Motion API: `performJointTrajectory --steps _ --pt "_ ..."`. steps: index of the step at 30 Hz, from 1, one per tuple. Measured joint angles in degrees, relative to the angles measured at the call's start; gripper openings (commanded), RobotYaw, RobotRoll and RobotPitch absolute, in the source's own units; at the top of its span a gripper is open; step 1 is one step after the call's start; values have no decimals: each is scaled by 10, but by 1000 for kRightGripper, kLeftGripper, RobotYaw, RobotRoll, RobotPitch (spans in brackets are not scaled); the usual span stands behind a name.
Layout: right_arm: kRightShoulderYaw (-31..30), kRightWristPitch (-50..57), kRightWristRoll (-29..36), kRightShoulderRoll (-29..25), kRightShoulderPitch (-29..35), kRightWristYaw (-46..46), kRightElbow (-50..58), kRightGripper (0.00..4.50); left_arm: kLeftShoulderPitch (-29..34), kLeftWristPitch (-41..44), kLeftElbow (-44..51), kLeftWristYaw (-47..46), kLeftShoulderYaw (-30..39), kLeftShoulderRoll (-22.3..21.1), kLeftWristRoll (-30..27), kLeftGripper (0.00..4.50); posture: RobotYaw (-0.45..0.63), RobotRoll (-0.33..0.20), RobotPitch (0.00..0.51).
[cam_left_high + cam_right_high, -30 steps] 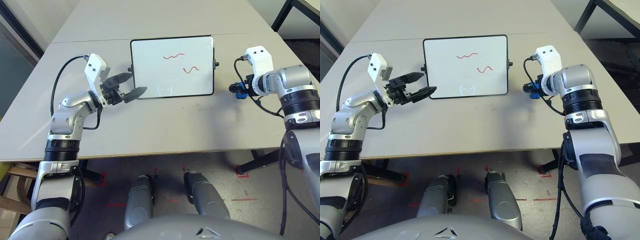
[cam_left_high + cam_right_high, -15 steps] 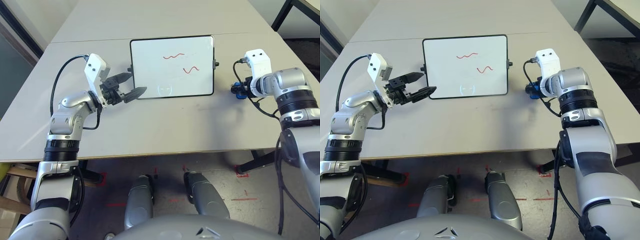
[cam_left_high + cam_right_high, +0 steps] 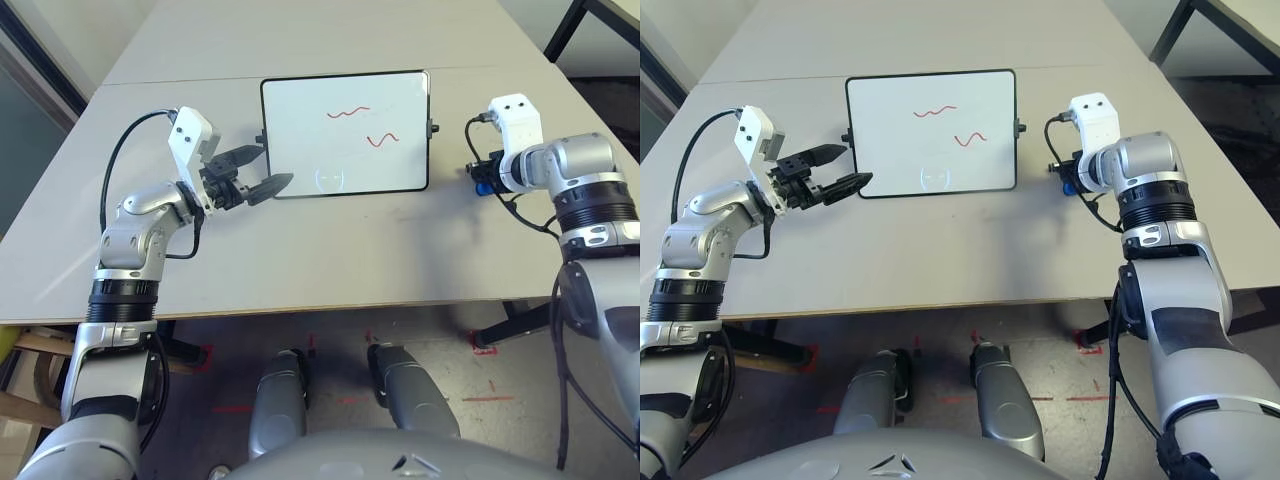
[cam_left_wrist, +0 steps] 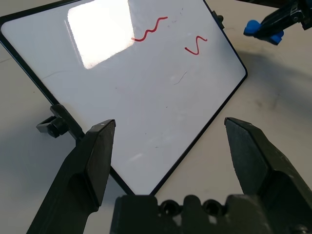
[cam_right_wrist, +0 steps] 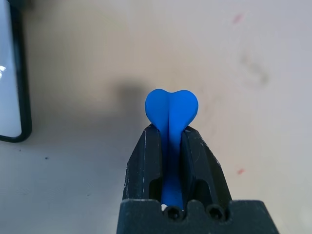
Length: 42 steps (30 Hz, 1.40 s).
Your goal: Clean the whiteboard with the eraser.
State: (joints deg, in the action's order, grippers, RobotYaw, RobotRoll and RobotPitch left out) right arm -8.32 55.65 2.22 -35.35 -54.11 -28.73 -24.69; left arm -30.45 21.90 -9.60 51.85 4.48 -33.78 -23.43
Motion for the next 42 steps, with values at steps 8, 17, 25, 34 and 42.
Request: performJointTrajectory --steps 8,17,25,34,42 --pt "-183 -145 -153 -72 9 -76 203 266 -3 0 -3 1 0 -2 0 4500 -223 0 133" --pt "-252 -180 -243 -8 -3 -112 196 251 -8 -2 -6 6 0 -2 4 4500 -208 0 125" --pt "-252 -220 -277 24 -17 -129 143 250 -6 -2 -3 6 0 -2 3 4500 -193 0 128" --pt "-232 -254 -272 39 -17 -158 99 250 -2 0 0 5 0 -2 3 4500 -191 0 131" --pt "-200 -285 -259 40 -37 -180 48 249 -1 0 1 5 0 -2 3 4500 -189 0 133"
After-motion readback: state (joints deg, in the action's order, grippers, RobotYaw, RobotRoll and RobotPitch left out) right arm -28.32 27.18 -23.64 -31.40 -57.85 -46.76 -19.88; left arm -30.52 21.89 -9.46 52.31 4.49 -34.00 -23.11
